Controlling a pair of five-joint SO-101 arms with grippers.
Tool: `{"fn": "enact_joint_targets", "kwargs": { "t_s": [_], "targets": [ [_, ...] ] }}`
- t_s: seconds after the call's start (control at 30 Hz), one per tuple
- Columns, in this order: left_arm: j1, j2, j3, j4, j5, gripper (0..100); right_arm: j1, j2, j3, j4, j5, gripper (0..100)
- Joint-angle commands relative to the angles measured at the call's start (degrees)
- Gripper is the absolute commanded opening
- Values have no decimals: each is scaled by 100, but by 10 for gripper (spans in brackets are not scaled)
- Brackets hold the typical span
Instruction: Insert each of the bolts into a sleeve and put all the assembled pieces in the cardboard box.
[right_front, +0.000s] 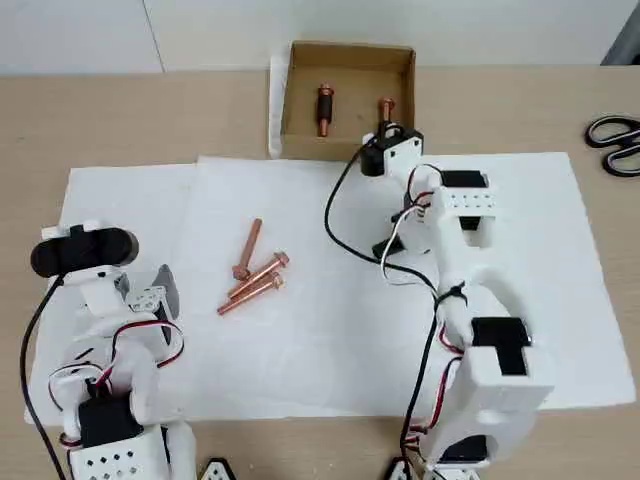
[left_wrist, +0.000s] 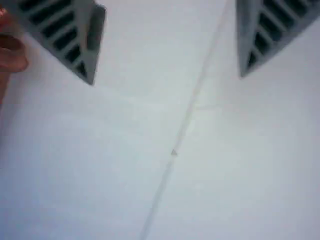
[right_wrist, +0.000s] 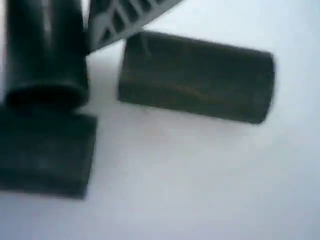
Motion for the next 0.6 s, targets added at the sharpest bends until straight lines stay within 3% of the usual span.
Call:
{"fn": "enact_joint_targets", "kwargs": {
  "t_s": [0.0, 0.27, 0.43, 0.57],
  "targets": [
    [26, -62, -31, 9, -18, 180, 22, 286, -378, -84, 35, 157],
    [26, -53, -31, 9, -18, 180, 22, 752, -651, -40, 26, 152],
    [26, -53, -31, 9, -18, 180, 22, 734, -668, 75, 18, 0],
    [26, -53, -31, 9, -18, 180, 13, 629, -1081, 769, 18, 16]
  ]
}}
